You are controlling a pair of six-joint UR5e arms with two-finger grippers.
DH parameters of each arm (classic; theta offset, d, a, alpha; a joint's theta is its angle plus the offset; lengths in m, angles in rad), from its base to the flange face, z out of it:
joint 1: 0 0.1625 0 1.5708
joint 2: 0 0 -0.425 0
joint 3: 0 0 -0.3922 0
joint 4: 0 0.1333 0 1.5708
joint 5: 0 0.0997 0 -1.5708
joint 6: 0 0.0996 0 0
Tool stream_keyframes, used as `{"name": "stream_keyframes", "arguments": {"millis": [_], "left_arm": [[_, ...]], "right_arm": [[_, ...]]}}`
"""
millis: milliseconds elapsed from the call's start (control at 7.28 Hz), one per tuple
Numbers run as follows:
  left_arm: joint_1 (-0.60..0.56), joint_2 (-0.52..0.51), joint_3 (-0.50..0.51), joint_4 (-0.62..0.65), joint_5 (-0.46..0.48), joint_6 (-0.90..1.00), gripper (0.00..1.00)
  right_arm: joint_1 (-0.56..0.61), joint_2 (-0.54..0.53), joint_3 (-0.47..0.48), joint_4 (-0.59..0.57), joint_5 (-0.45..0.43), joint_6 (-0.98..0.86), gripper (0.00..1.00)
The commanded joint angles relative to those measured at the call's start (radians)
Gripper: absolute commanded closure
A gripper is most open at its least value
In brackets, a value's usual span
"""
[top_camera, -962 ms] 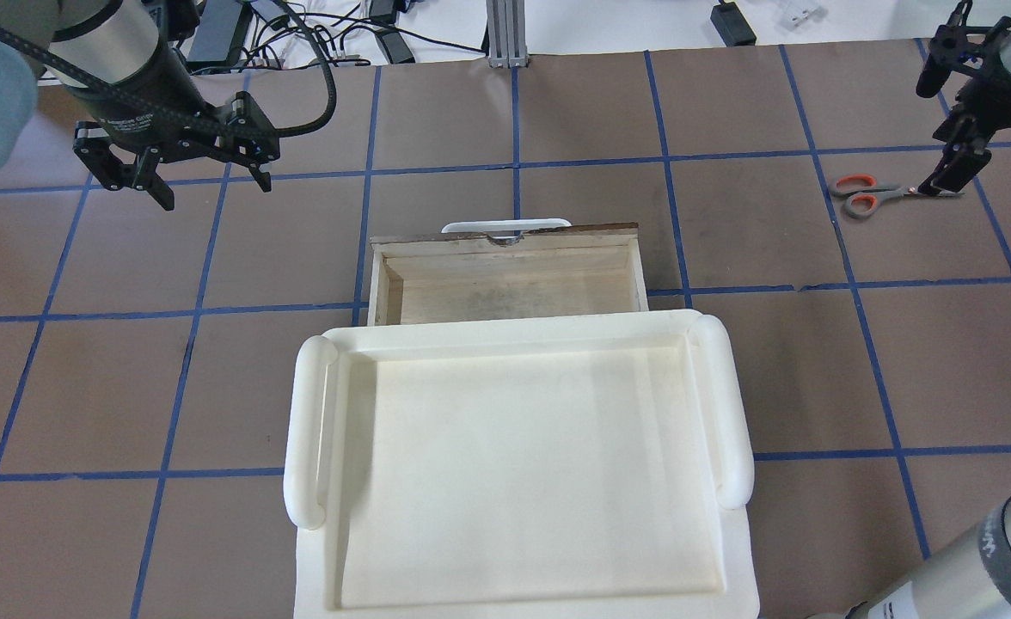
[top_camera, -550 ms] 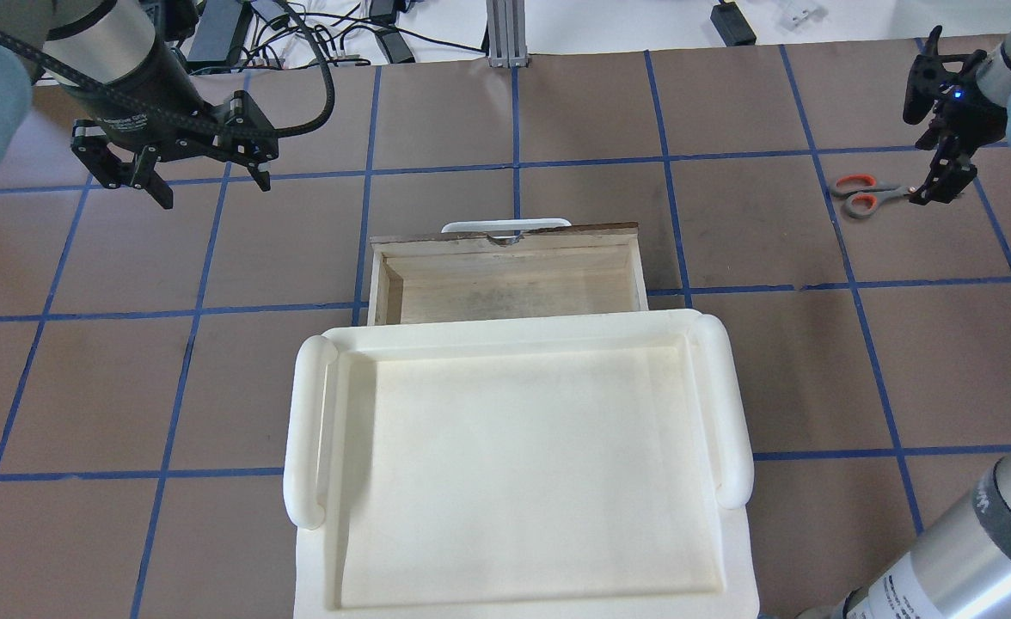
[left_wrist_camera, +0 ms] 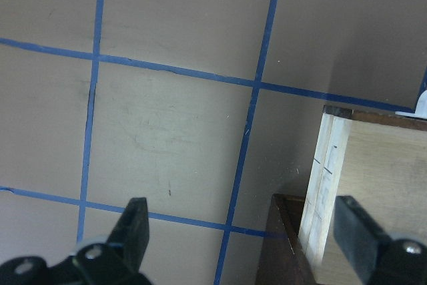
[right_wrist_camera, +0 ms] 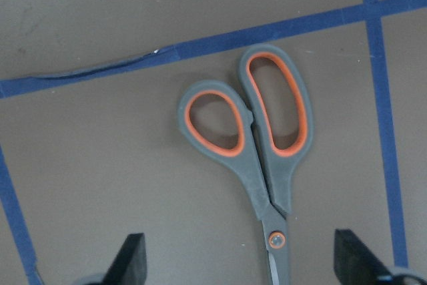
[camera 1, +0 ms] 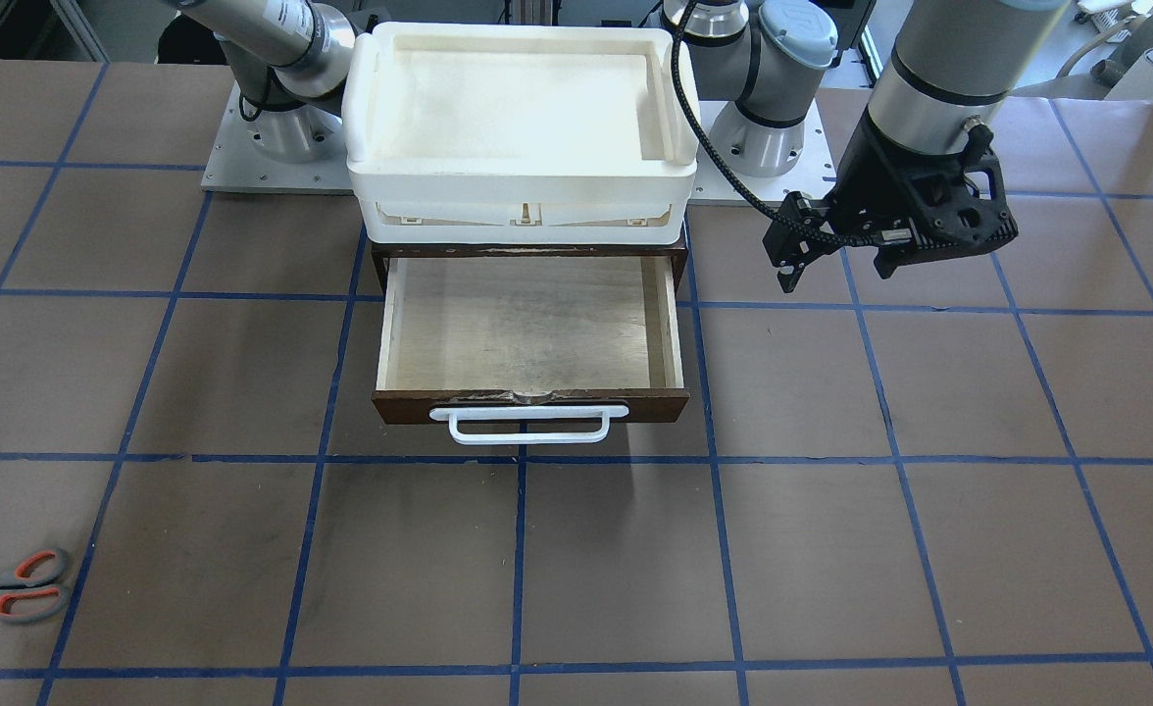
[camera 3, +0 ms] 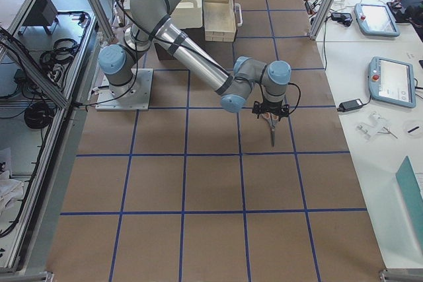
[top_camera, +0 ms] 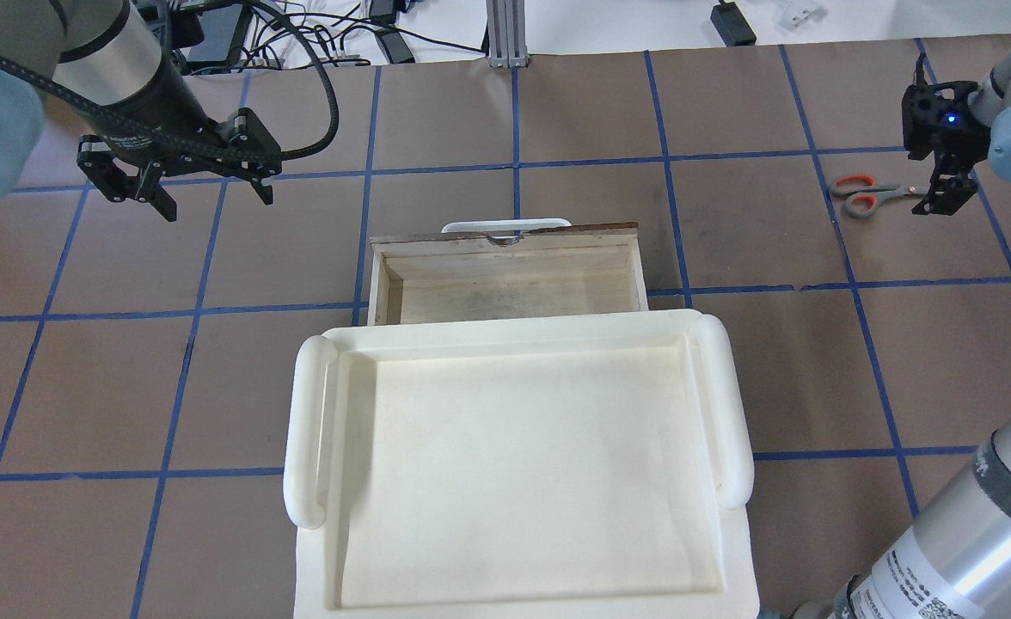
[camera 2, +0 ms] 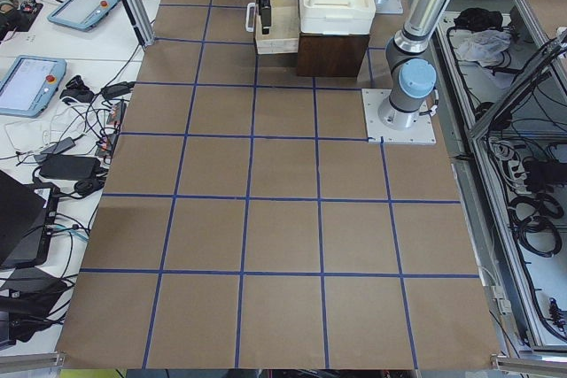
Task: Put scissors in drawer and close it
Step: 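Close the right gripper on the scissors' blades below the handles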
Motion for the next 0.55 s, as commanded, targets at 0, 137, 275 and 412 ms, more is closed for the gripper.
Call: {"name": "stream_keyframes", "arguments": {"millis": [0,137,275,412], "left_arm": [[0.002,0.0,-0.006,0.015,0.003,0.053,0.0],[0.002,0.0,-0.006,0.015,0.003,0.05,0.0],[0.002,0.0,-0.006,0.021,0.002,0.044,0.0],[0.002,0.0,-0.006,0.027,0.002,0.044,0.0]], "right_arm": [[-0.001,0.039,-0.005,-0.038,0.004,-0.05,0.02],[-0.003,0.045,-0.005,-0.039,0.006,-0.052,0.04],[-0.003,0.061,-0.011,-0.039,0.006,-0.059,0.04],[-0.003,0.071,-0.014,-0.042,0.006,-0.059,0.05]]}}
